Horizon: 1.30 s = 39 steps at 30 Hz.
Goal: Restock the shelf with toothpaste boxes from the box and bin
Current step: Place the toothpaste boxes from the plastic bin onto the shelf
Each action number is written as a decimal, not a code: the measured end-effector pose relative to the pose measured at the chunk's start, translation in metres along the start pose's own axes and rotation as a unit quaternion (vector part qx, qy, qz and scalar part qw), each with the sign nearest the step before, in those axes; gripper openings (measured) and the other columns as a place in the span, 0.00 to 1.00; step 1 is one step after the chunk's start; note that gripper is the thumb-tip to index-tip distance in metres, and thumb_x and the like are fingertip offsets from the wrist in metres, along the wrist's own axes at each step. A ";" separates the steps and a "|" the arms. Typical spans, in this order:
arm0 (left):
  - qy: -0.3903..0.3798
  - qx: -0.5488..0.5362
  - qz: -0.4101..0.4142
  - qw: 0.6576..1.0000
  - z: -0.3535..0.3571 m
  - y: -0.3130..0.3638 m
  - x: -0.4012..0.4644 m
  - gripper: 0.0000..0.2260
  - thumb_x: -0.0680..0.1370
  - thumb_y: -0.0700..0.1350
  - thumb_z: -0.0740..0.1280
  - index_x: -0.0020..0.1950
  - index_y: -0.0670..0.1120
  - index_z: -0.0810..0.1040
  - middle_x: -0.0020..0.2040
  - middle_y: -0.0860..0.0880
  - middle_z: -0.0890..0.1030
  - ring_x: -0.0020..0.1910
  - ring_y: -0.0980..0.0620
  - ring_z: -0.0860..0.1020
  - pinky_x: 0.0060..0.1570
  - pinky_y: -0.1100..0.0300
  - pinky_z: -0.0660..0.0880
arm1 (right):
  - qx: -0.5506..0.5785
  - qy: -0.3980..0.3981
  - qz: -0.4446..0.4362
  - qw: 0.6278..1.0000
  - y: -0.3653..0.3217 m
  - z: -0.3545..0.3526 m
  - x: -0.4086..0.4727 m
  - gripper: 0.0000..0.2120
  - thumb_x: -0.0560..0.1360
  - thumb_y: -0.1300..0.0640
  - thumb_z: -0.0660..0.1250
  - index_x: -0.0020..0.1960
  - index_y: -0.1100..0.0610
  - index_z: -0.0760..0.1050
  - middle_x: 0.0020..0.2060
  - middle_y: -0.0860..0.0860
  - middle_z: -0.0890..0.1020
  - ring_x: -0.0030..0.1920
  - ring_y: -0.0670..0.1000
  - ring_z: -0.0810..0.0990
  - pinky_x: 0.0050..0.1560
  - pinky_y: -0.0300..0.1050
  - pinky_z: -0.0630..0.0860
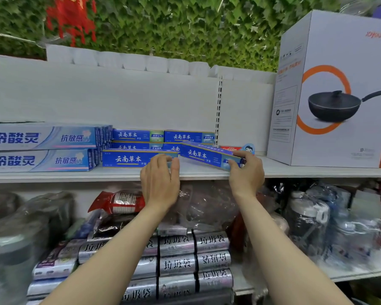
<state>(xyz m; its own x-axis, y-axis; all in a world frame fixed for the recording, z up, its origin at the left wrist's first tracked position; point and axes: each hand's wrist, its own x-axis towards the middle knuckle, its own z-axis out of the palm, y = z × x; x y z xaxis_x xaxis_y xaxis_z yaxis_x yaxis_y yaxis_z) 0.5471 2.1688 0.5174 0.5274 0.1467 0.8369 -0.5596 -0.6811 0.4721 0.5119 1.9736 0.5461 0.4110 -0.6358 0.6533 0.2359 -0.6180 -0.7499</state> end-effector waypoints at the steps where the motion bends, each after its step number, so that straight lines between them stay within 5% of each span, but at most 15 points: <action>1: 0.002 -0.011 -0.002 1.000 -0.001 0.000 -0.001 0.24 0.81 0.61 0.49 0.56 0.46 0.77 0.55 0.49 0.79 0.56 0.47 0.76 0.60 0.49 0.67 | 0.026 0.020 0.001 0.999 -0.001 0.000 -0.002 0.11 0.74 0.58 0.73 0.55 0.48 0.82 0.54 0.50 0.80 0.54 0.51 0.79 0.49 0.40 0.68; 4: 0.014 -0.048 -0.003 0.999 -0.005 0.000 -0.003 0.26 0.81 0.60 0.50 0.63 0.43 0.75 0.64 0.45 0.76 0.65 0.46 0.72 0.67 0.49 0.66 | 0.143 0.056 -0.005 0.988 -0.009 -0.001 -0.005 0.11 0.73 0.60 0.75 0.53 0.48 0.81 0.51 0.47 0.80 0.51 0.48 0.79 0.50 0.39 0.78; 7: 0.048 -0.068 0.002 0.996 -0.012 -0.003 -0.006 0.25 0.82 0.56 0.53 0.68 0.39 0.72 0.70 0.42 0.71 0.71 0.45 0.67 0.71 0.52 0.61 | 0.233 0.013 -0.020 0.972 -0.024 -0.001 -0.008 0.10 0.73 0.63 0.74 0.52 0.52 0.81 0.51 0.49 0.82 0.51 0.48 0.80 0.46 0.28 0.73; 11: 0.114 -0.059 0.008 0.992 -0.028 -0.010 -0.012 0.23 0.82 0.52 0.56 0.70 0.38 0.69 0.68 0.40 0.71 0.69 0.42 0.67 0.71 0.49 0.62 | 0.269 -0.117 -0.035 0.955 -0.042 0.016 -0.020 0.13 0.72 0.61 0.75 0.49 0.44 0.82 0.48 0.46 0.85 0.51 0.48 0.83 0.56 0.50 0.80; 15: 0.143 -0.007 0.030 0.989 -0.050 -0.035 -0.018 0.23 0.81 0.50 0.57 0.70 0.36 0.70 0.65 0.38 0.73 0.66 0.40 0.69 0.69 0.50 0.62 | 0.231 -0.198 -0.046 0.952 -0.053 0.038 -0.036 0.13 0.71 0.58 0.76 0.44 0.40 0.82 0.45 0.35 0.84 0.49 0.43 0.82 0.58 0.55 0.80; 20: 0.086 0.073 0.008 0.994 -0.069 -0.059 -0.018 0.22 0.82 0.54 0.54 0.67 0.41 0.73 0.65 0.41 0.72 0.64 0.42 0.70 0.66 0.48 0.65 | 0.166 -0.240 -0.037 0.956 -0.066 0.060 -0.053 0.09 0.73 0.56 0.75 0.49 0.43 0.81 0.49 0.40 0.84 0.50 0.39 0.80 0.59 0.49 0.79; 22: 0.066 0.088 0.014 0.994 -0.074 -0.064 -0.017 0.24 0.82 0.56 0.52 0.66 0.42 0.74 0.64 0.42 0.73 0.64 0.41 0.71 0.66 0.46 0.66 | 0.145 -0.211 -0.047 0.965 -0.068 0.065 -0.060 0.11 0.76 0.55 0.73 0.57 0.45 0.80 0.55 0.44 0.82 0.53 0.42 0.78 0.58 0.45 0.77; 25: 0.065 0.102 0.028 0.992 -0.078 -0.070 -0.015 0.24 0.83 0.57 0.50 0.64 0.43 0.76 0.63 0.43 0.74 0.62 0.41 0.71 0.66 0.42 0.67 | 0.168 -0.097 -0.103 0.976 -0.070 0.063 -0.076 0.12 0.79 0.53 0.68 0.61 0.49 0.77 0.48 0.40 0.78 0.54 0.47 0.75 0.55 0.47 0.74; 28: 0.057 0.130 0.030 0.989 -0.079 -0.073 -0.012 0.28 0.83 0.60 0.47 0.64 0.42 0.76 0.63 0.43 0.75 0.62 0.40 0.72 0.69 0.39 0.64 | 0.142 -0.107 -0.130 0.975 -0.072 0.064 -0.092 0.16 0.80 0.48 0.60 0.66 0.49 0.74 0.45 0.35 0.75 0.58 0.46 0.70 0.56 0.45 0.67; 33: 0.017 0.200 -0.011 0.980 -0.072 -0.072 0.000 0.32 0.82 0.61 0.43 0.68 0.43 0.76 0.64 0.45 0.79 0.65 0.43 0.74 0.75 0.44 0.57 | 0.011 -0.231 -0.138 0.963 -0.074 0.076 -0.094 0.25 0.82 0.42 0.50 0.75 0.49 0.67 0.60 0.47 0.80 0.69 0.51 0.68 0.70 0.52 0.60; 39: -0.019 0.246 -0.046 0.968 -0.063 -0.072 0.006 0.35 0.81 0.63 0.38 0.73 0.45 0.73 0.69 0.47 0.77 0.69 0.45 0.70 0.77 0.45 0.52 | -0.070 -0.272 -0.158 0.946 -0.075 0.078 -0.095 0.23 0.85 0.43 0.48 0.78 0.46 0.63 0.67 0.46 0.77 0.73 0.47 0.64 0.73 0.50 0.51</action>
<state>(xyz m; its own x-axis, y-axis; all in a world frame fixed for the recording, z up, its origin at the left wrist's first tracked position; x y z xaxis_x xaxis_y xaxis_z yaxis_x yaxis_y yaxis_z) 0.5499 2.2638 0.5058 0.5895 0.2034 0.7817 -0.1414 -0.9268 0.3479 0.5234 2.1161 0.5317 0.7413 -0.0994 0.6638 0.3193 -0.8177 -0.4790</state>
